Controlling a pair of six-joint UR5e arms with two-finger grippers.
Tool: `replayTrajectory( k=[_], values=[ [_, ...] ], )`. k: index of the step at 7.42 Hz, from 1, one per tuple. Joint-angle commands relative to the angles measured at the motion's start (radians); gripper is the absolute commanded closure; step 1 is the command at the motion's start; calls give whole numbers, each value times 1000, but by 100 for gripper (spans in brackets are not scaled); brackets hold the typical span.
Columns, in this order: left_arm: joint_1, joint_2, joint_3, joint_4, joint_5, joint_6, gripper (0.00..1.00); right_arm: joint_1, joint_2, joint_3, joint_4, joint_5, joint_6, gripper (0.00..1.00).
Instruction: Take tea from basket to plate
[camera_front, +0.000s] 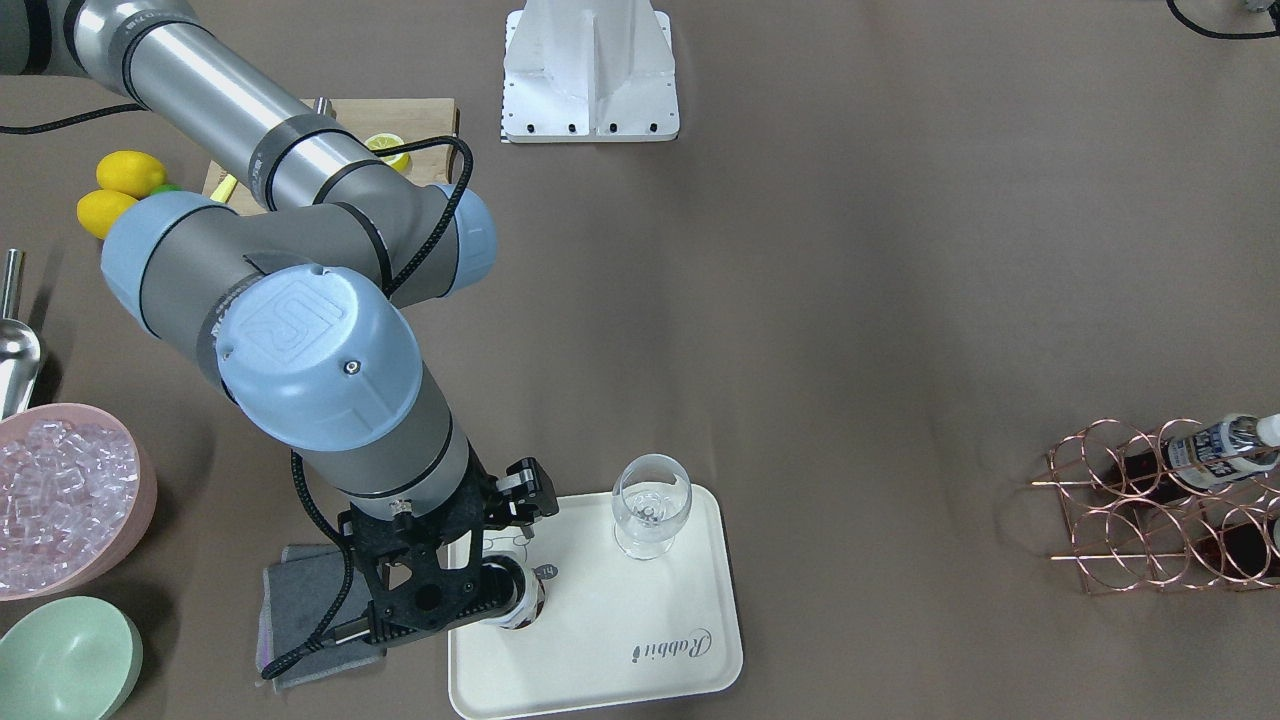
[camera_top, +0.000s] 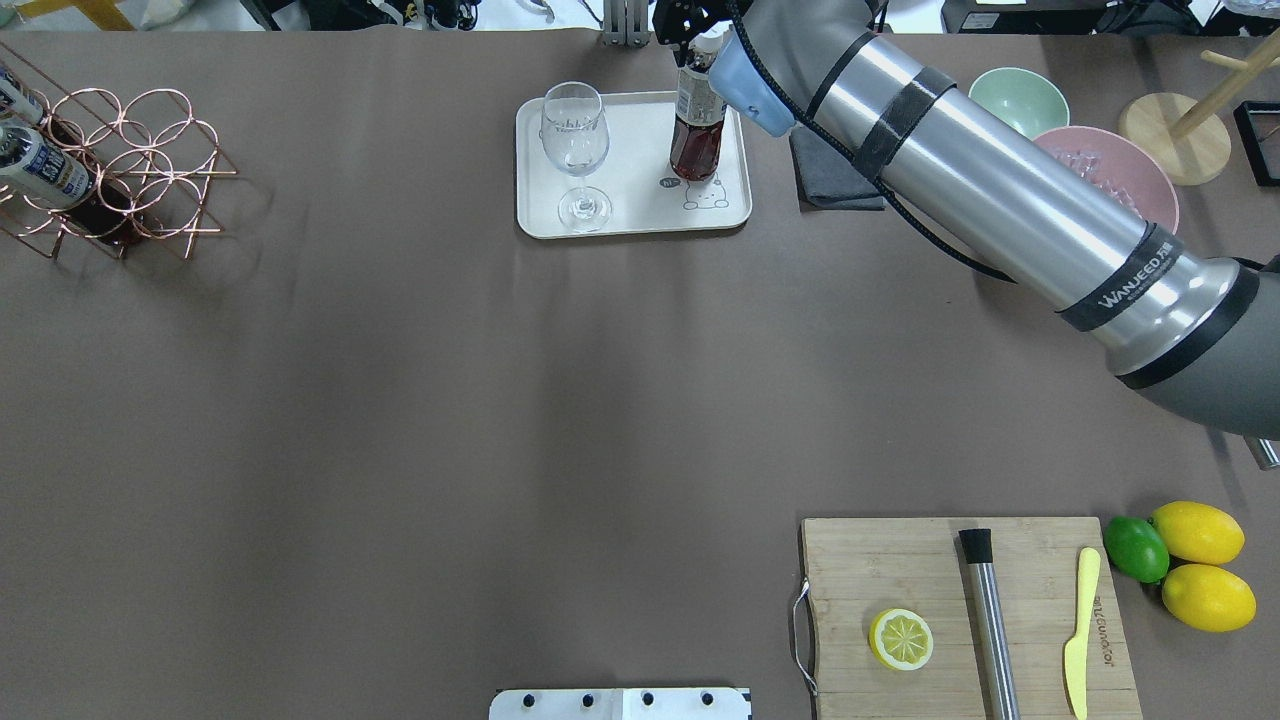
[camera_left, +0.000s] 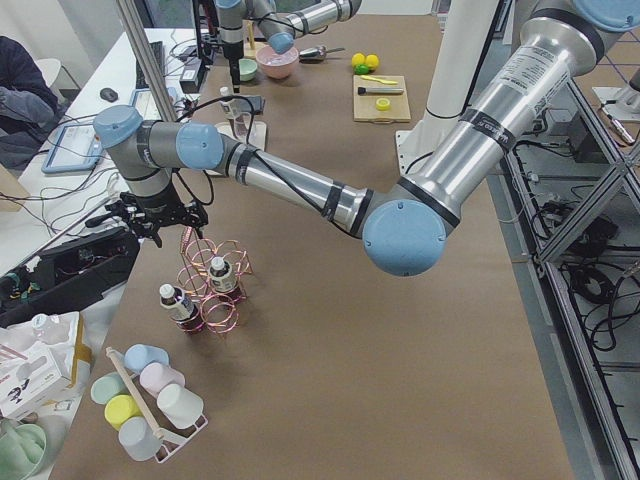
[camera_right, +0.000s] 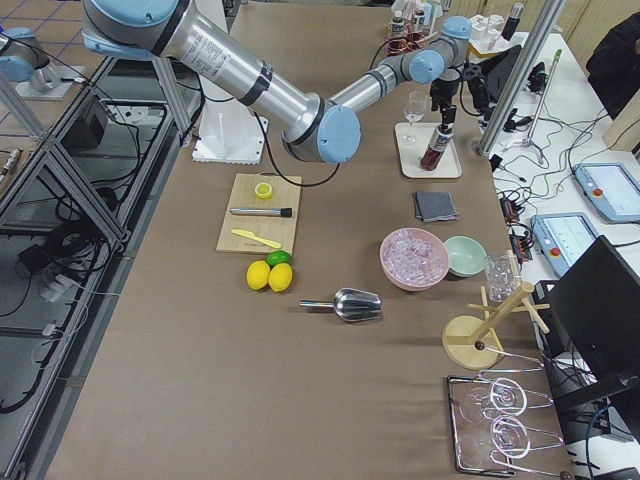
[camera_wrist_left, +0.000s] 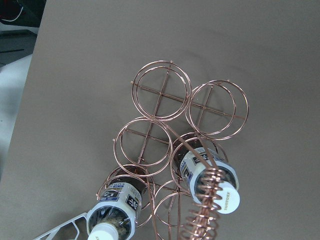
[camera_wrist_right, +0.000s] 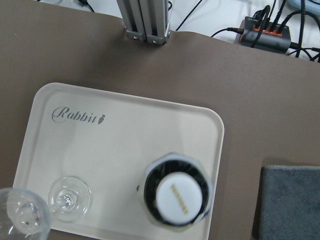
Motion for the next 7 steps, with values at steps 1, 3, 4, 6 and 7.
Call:
replayTrajectory(
  k=[1, 3, 4, 6, 7],
  values=[
    [-9, -3, -23, 34, -2, -187, 2, 77, -15, 55, -32, 15, -11, 0],
    [-27, -6, -52, 80, -4, -496, 2, 151, -119, 187, -124, 20, -62, 0],
    [-55, -5, -63, 88, -5, -714, 2, 192, -193, 267, -183, 20, -155, 0],
    [-89, 0, -65, 125, -66, -1055, 2, 283, -334, 429, -326, 29, -343, 0],
    [-118, 18, -77, 146, -68, -1155, 2, 309, -445, 550, -390, 47, -413, 0]
  ],
)
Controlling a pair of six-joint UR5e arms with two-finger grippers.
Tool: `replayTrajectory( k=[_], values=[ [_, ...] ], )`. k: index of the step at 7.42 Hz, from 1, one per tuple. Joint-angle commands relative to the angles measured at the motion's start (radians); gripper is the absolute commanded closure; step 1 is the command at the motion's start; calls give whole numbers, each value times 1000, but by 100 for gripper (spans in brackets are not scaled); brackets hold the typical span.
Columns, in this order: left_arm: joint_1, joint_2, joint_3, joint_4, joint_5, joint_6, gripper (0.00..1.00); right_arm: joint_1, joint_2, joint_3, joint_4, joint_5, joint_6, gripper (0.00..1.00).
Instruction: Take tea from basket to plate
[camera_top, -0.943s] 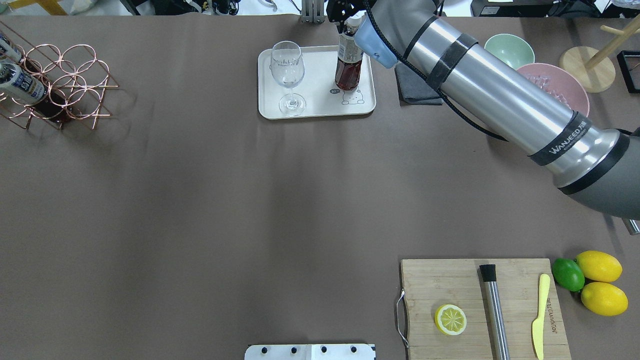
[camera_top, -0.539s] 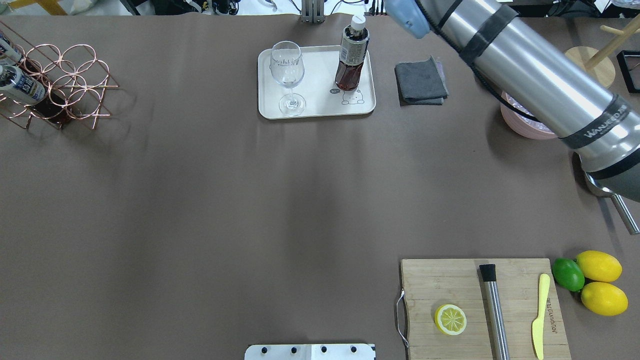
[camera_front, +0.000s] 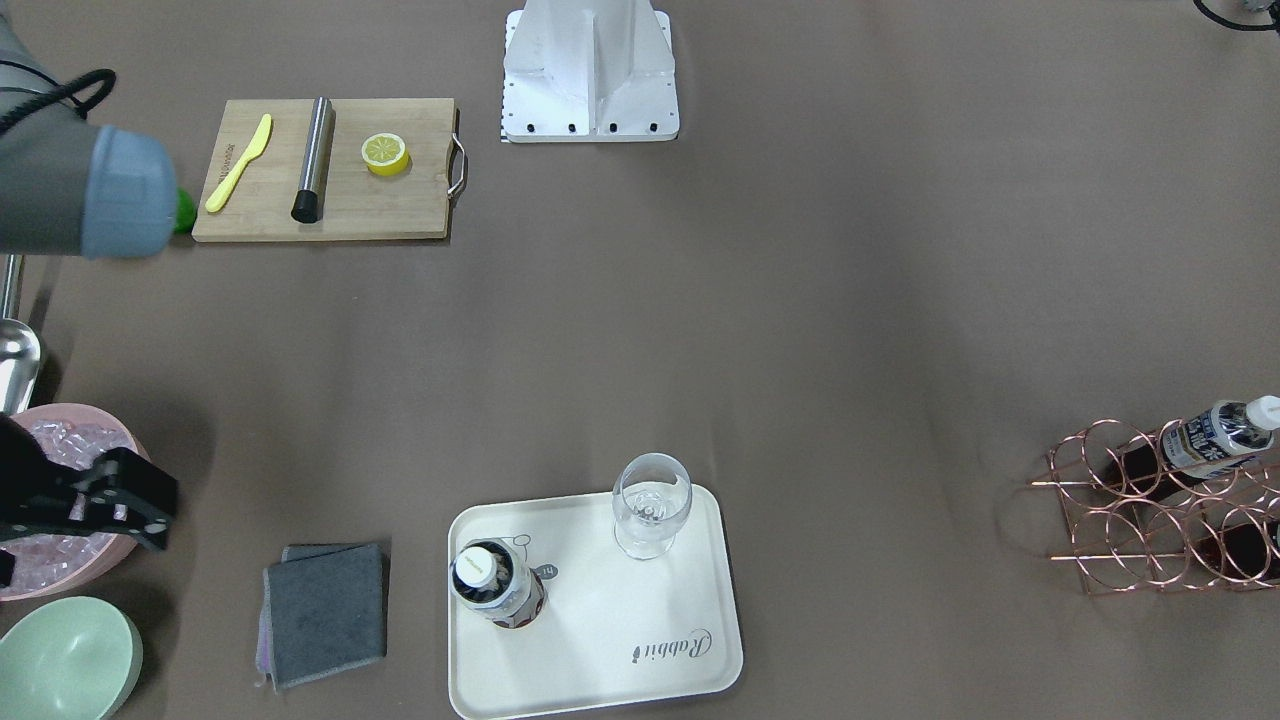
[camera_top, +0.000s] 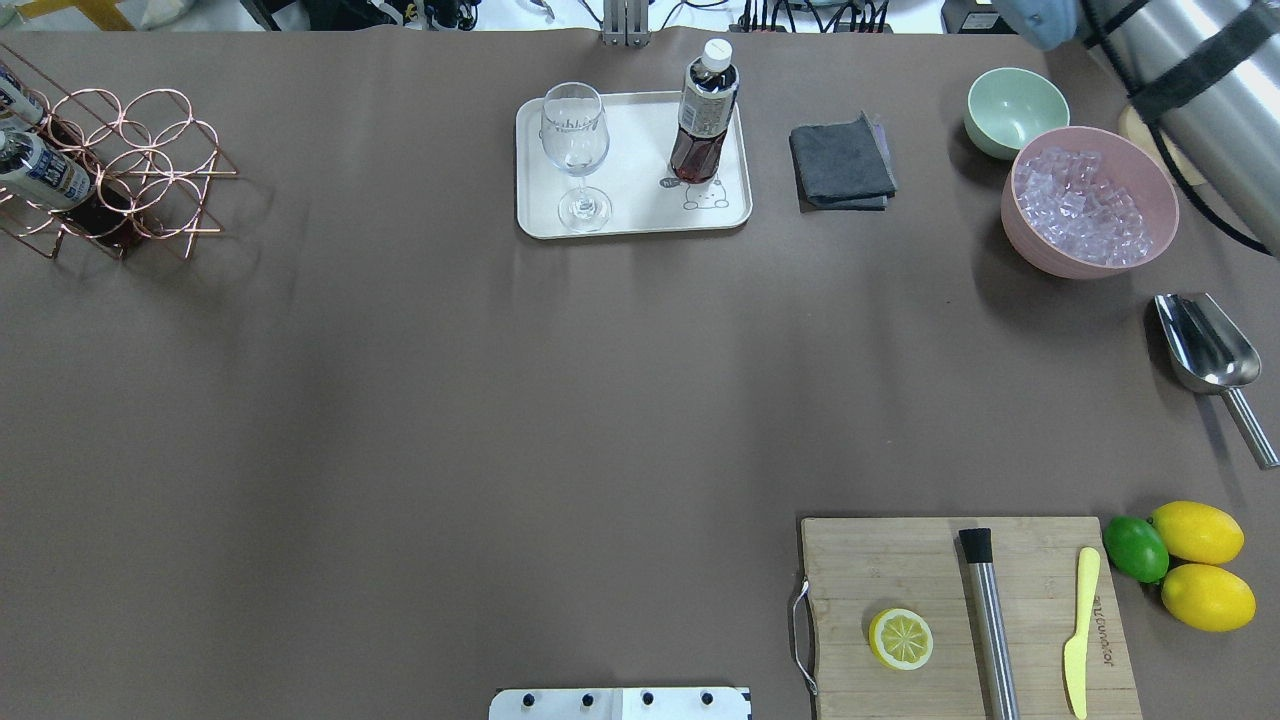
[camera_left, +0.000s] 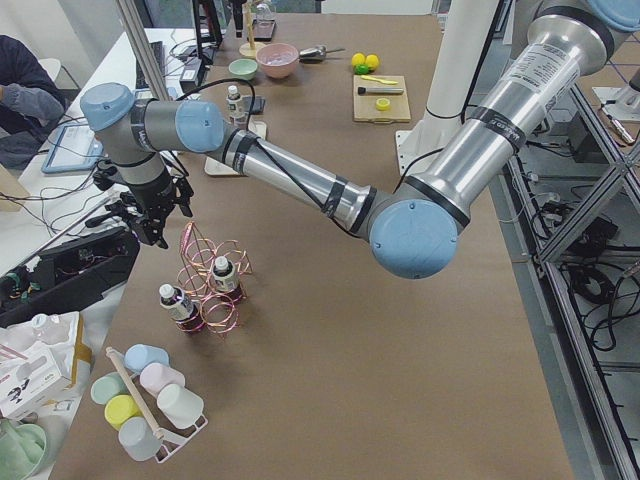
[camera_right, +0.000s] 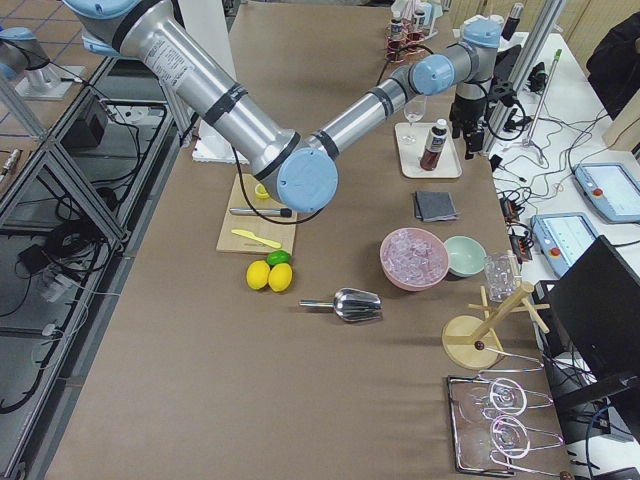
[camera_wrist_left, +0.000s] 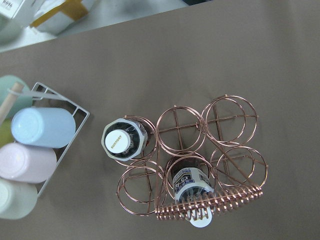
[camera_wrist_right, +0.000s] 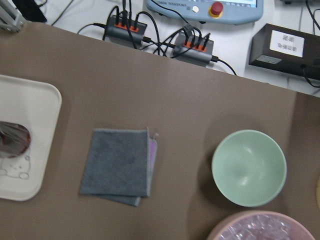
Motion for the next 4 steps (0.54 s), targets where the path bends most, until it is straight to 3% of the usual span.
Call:
replayTrajectory(
  k=[1, 2, 3, 4],
  values=[
    [-53, 87, -63, 40, -19, -234, 2, 71, -321, 335, -146, 54, -143, 0],
    [-47, 165, -131, 35, 67, -230, 2, 89, -455, 437, -140, 102, -143, 0],
    [-38, 261, -225, 25, 103, -179, 2, 126, -550, 487, -135, 121, -178, 0],
    [-36, 312, -240, -12, 99, -150, 2, 185, -630, 504, -140, 130, -307, 0]
  ],
)
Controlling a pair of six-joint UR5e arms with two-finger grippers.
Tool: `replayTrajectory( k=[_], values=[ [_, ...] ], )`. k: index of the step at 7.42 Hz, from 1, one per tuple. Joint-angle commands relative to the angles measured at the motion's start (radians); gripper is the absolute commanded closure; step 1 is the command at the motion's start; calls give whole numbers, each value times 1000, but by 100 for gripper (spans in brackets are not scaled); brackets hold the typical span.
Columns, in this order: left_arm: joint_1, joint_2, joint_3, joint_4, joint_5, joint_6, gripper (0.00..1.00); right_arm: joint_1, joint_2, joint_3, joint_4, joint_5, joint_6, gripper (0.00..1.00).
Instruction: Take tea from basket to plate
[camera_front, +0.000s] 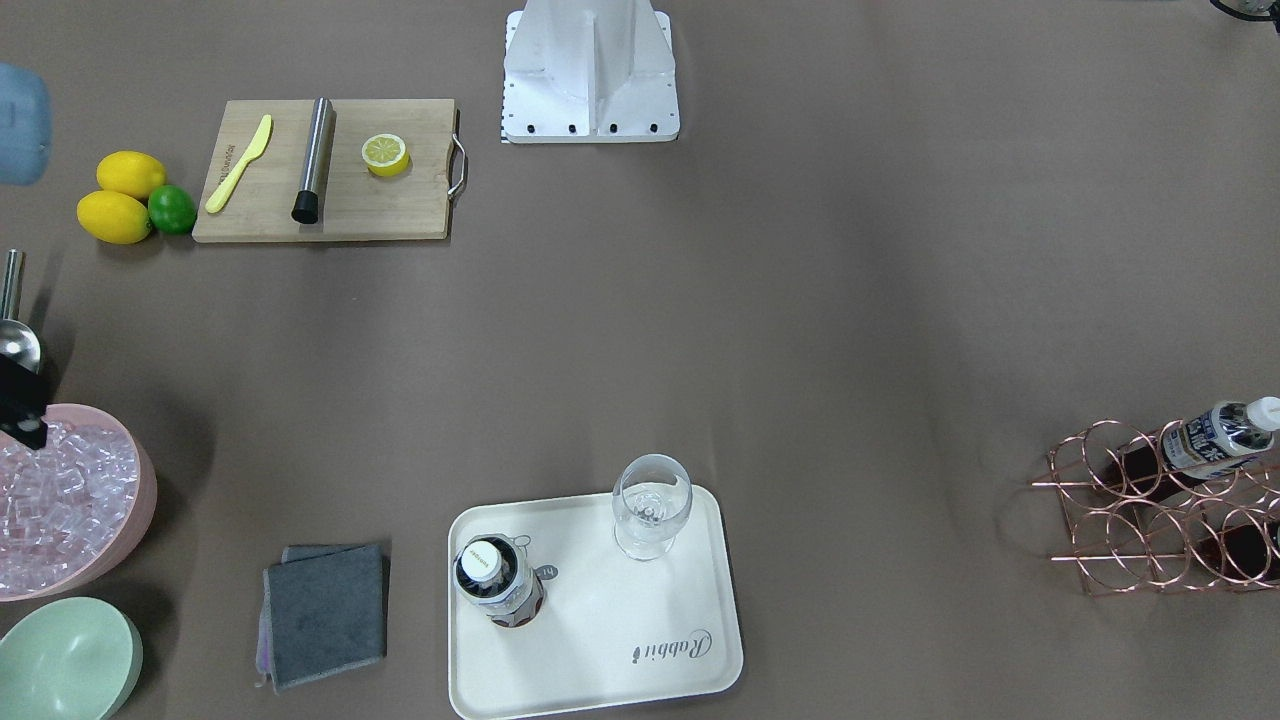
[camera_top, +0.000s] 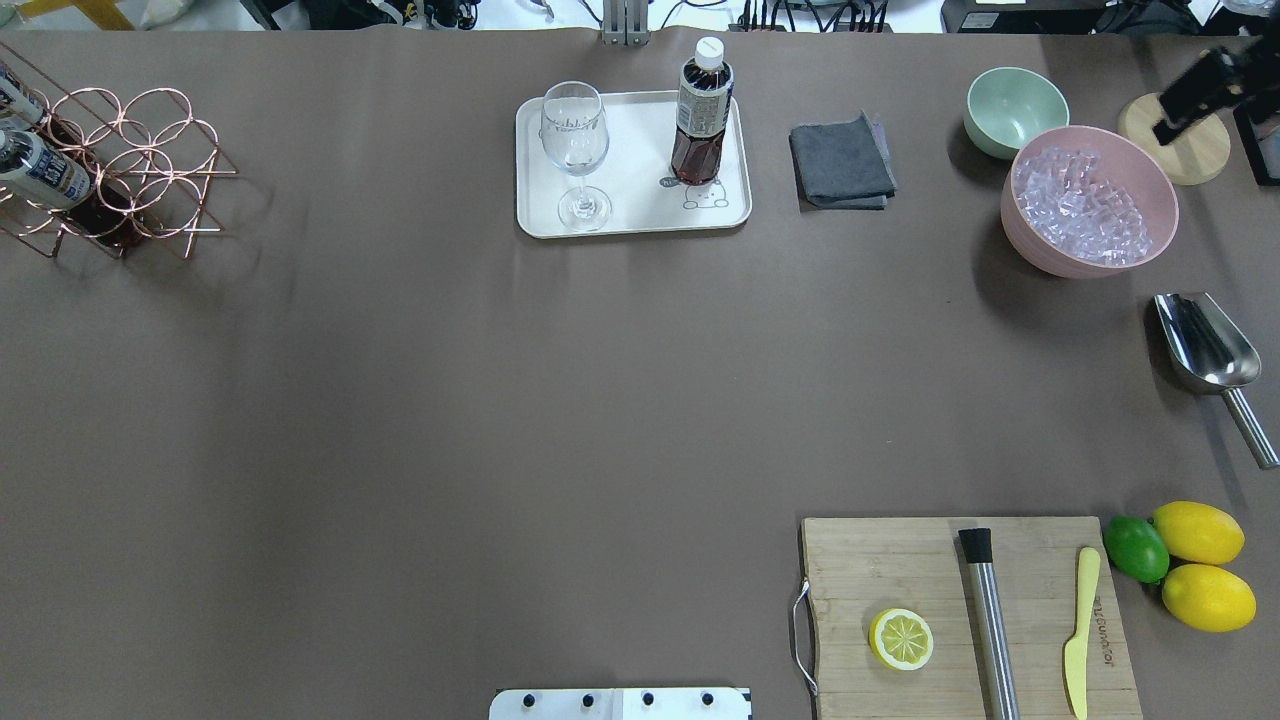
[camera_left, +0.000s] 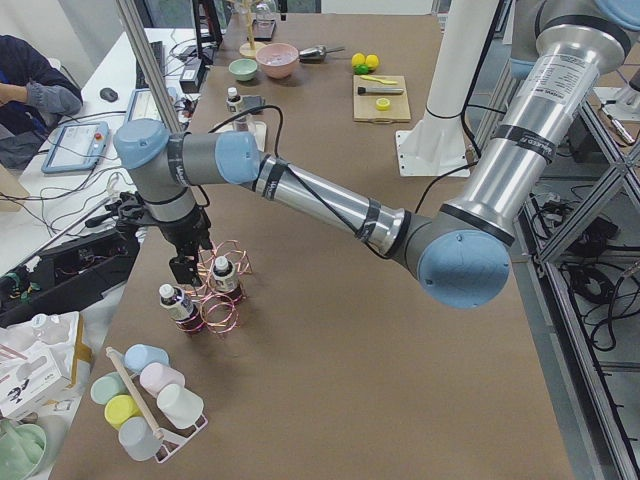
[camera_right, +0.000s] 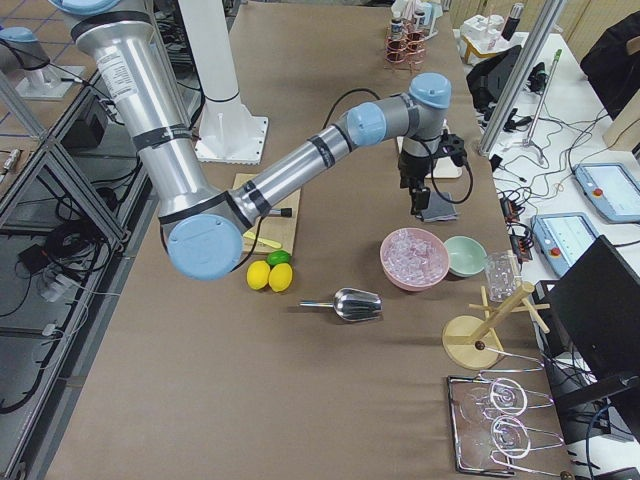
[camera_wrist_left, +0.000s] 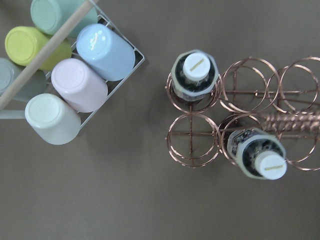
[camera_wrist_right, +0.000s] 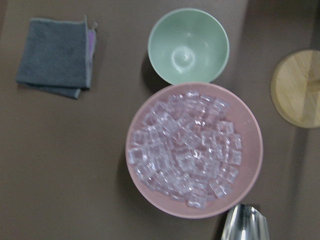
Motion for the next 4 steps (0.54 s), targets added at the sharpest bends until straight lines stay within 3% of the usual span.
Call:
replayTrajectory(
  k=[1, 2, 4],
  values=[
    [4, 198, -67, -153, 5, 51, 2, 156, -249, 67, -3, 65, -293, 0],
    [4, 318, -38, -360, -37, 41, 2, 224, -306, 55, -6, 76, -395, 0],
    [4, 333, 48, -444, -43, -41, 2, 281, -377, 29, 1, 88, -409, 0]
  ],
)
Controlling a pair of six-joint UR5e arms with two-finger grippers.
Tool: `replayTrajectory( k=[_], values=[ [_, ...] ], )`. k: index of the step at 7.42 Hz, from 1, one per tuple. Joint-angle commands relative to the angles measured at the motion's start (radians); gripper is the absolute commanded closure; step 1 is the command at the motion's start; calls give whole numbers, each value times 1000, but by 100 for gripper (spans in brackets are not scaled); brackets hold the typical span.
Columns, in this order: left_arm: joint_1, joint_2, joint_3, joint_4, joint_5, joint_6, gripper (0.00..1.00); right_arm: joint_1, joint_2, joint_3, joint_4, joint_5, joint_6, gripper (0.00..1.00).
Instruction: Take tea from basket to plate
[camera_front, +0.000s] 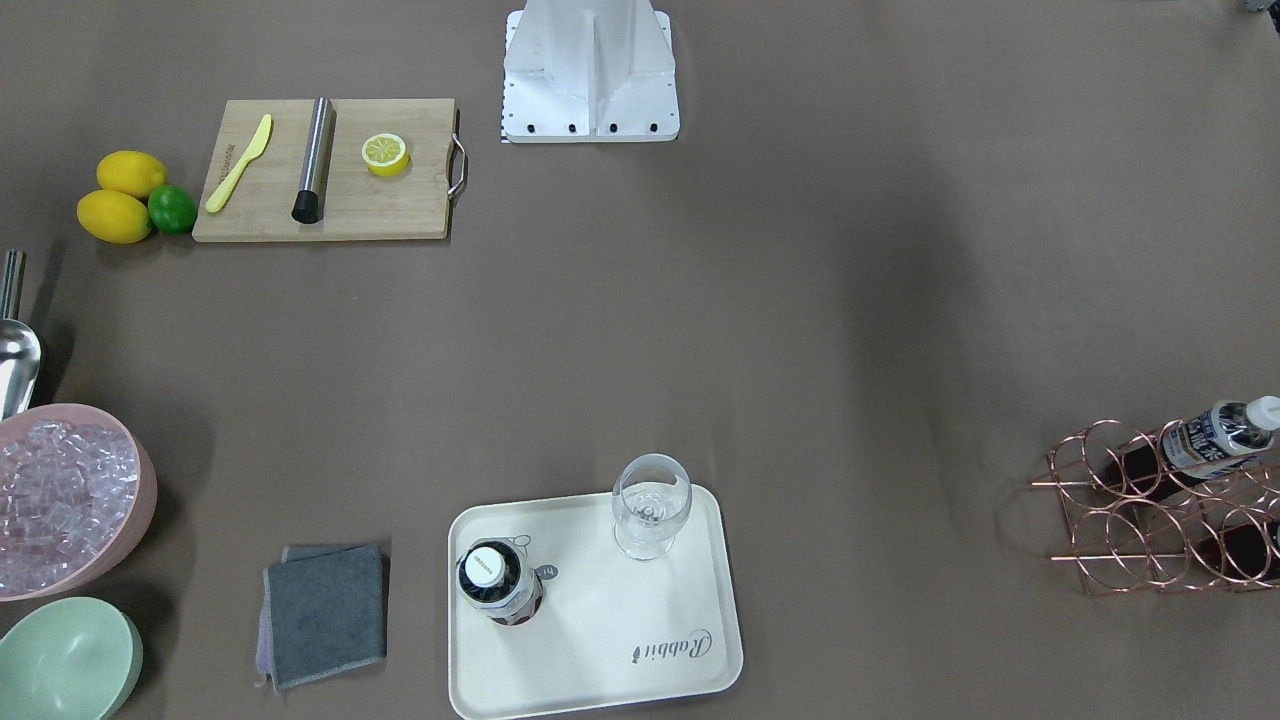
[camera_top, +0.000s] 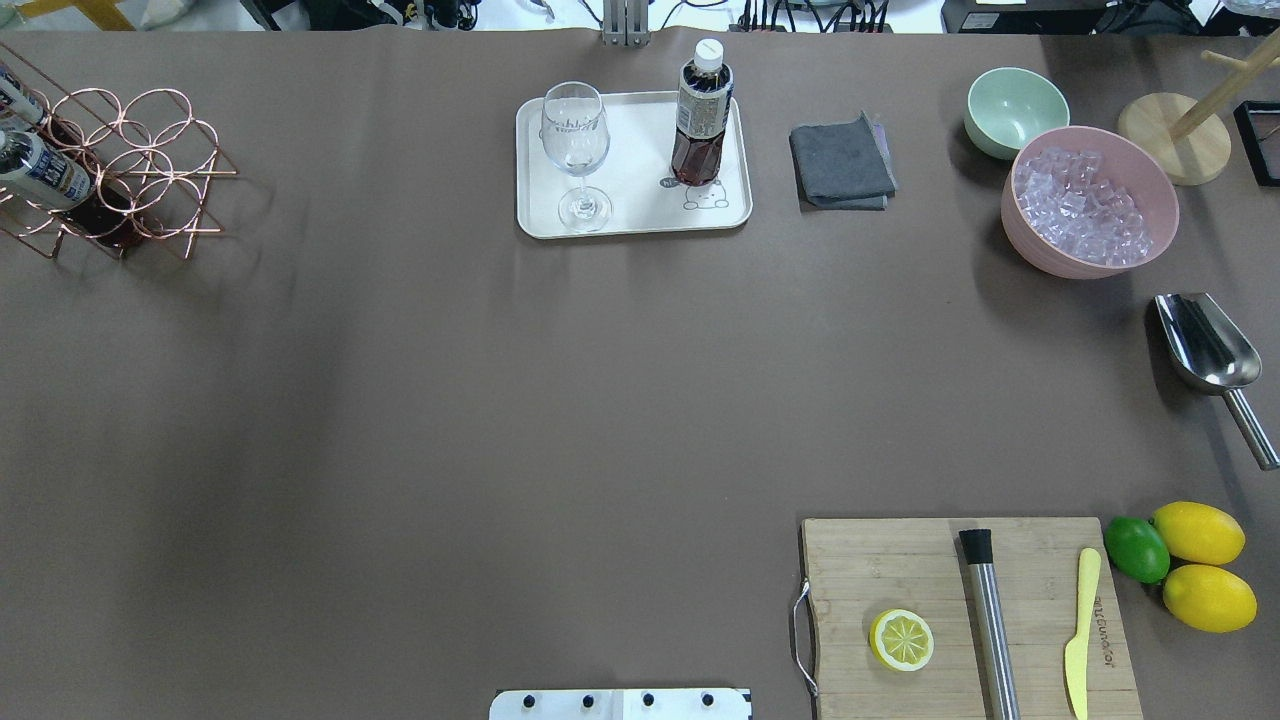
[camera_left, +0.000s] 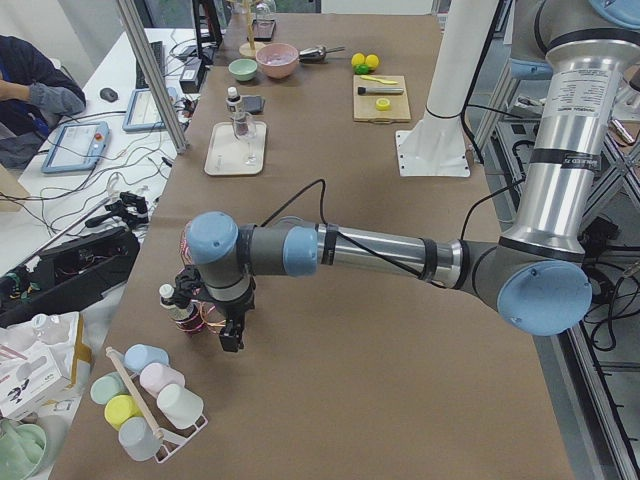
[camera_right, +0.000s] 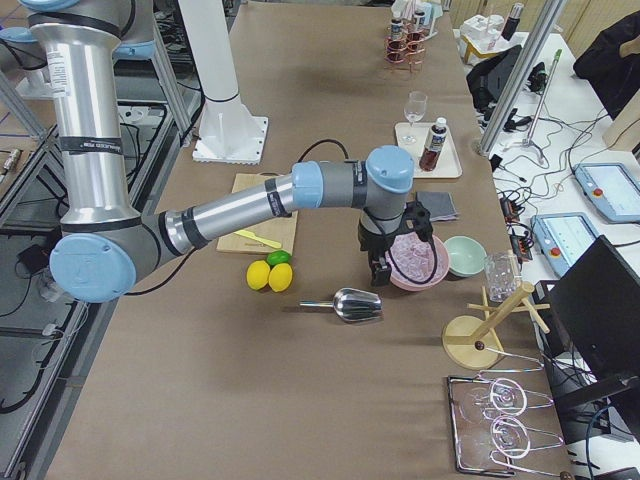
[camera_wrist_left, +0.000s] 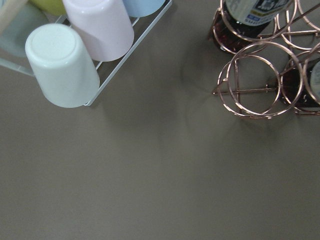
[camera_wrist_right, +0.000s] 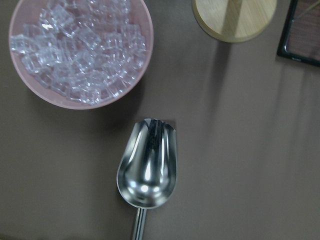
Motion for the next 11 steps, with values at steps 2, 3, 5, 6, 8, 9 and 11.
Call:
replayTrajectory(
  k=[2, 3, 5, 6, 8, 9, 11],
  values=[
    [6, 35, 94, -121, -61, -118, 2, 55, -82, -24, 5, 10, -40, 0],
    [12, 30, 147, -191, -62, -126, 2, 55, -85, -33, 5, 13, -52, 0],
    [49, 26, 151, -227, -62, -178, 2, 55, -112, -35, 7, 20, -55, 0],
    [70, 26, 150, -227, -62, -178, 2, 55, -113, -33, 7, 24, -57, 0],
    [72, 24, 143, -225, -55, -177, 2, 55, -113, -28, 7, 26, -57, 0],
    [72, 26, 145, -225, -54, -176, 2, 55, -113, -27, 7, 26, -57, 0],
    [72, 29, 143, -225, -55, -176, 2, 55, -113, -27, 7, 27, -57, 0]
  ],
)
